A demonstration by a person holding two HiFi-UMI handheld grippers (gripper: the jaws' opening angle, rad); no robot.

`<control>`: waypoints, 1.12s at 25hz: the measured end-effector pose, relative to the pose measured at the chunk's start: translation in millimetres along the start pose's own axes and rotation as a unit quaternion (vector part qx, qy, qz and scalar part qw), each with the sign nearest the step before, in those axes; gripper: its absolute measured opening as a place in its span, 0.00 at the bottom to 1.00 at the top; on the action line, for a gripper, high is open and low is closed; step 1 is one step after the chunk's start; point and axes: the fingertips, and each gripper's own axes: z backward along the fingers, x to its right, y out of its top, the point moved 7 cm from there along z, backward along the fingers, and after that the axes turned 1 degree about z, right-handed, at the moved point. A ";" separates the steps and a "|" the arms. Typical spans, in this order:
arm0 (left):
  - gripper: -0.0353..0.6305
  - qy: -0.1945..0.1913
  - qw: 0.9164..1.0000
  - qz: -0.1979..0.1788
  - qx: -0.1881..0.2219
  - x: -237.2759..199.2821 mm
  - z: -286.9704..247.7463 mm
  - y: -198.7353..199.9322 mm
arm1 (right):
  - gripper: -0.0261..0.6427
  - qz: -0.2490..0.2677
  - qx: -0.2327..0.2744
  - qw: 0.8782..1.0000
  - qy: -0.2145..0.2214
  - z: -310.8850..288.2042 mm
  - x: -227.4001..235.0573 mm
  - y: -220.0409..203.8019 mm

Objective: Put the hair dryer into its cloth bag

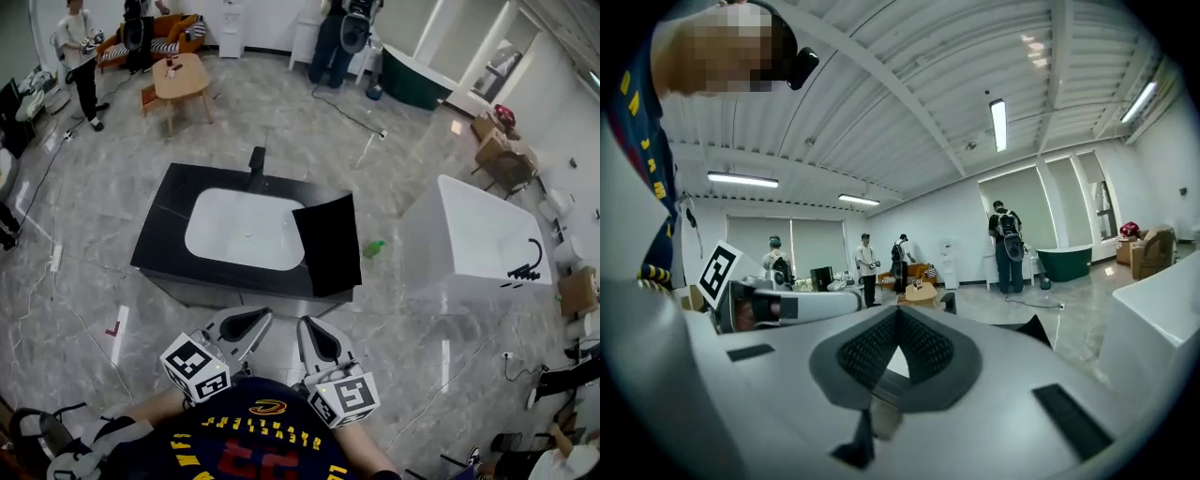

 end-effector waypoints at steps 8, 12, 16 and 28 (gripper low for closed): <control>0.06 -0.020 0.998 -0.052 -0.020 55.4 -38.9 -7.9 | 0.05 0.049 0.042 0.998 -0.013 54.6 20.0 12.1; 0.06 -0.023 0.996 -0.086 -0.015 77.0 -52.3 0.2 | 0.05 0.039 0.046 0.998 -0.017 69.2 36.5 19.4; 0.06 -0.022 0.994 -0.107 -0.019 92.3 -59.8 -2.5 | 0.05 0.043 0.059 0.997 -0.007 78.3 43.9 19.9; 0.06 -0.009 0.992 -0.125 -0.024 105.2 -76.8 -4.4 | 0.05 0.027 0.054 0.998 0.011 86.6 60.0 18.2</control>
